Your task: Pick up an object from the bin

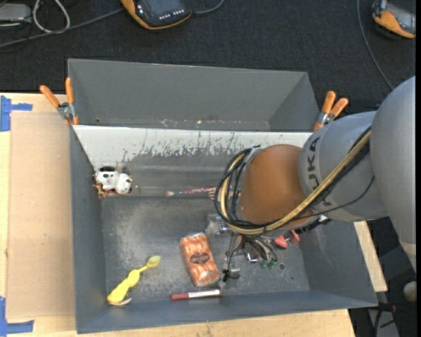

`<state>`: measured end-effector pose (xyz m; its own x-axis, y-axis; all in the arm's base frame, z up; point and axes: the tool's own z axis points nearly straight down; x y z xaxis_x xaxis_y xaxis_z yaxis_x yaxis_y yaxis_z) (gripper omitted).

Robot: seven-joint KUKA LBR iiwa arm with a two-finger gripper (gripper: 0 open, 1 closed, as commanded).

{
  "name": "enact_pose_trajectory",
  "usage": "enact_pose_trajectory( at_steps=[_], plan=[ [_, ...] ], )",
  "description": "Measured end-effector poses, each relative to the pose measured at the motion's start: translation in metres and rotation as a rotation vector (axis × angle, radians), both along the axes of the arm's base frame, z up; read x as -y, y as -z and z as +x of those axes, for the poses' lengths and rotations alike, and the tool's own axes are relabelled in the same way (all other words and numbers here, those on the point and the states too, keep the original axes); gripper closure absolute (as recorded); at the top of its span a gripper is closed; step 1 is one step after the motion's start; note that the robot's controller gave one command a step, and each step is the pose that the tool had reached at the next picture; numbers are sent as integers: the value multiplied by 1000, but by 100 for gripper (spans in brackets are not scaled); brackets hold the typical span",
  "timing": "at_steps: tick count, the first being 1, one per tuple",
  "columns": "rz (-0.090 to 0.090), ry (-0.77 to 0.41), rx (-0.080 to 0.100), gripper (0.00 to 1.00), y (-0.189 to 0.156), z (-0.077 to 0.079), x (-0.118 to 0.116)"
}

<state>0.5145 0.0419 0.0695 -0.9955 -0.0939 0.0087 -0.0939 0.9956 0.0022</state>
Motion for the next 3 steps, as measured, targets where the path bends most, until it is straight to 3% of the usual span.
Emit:
enact_pose_trajectory(
  at_steps=[1, 2, 3],
  plan=[
    [0, 203, 2, 0, 0, -17, -16],
    [1, 187, -1, 100, 0, -8, -26],
    [1, 188, -1, 0, 0, -8, -26]
  ],
)
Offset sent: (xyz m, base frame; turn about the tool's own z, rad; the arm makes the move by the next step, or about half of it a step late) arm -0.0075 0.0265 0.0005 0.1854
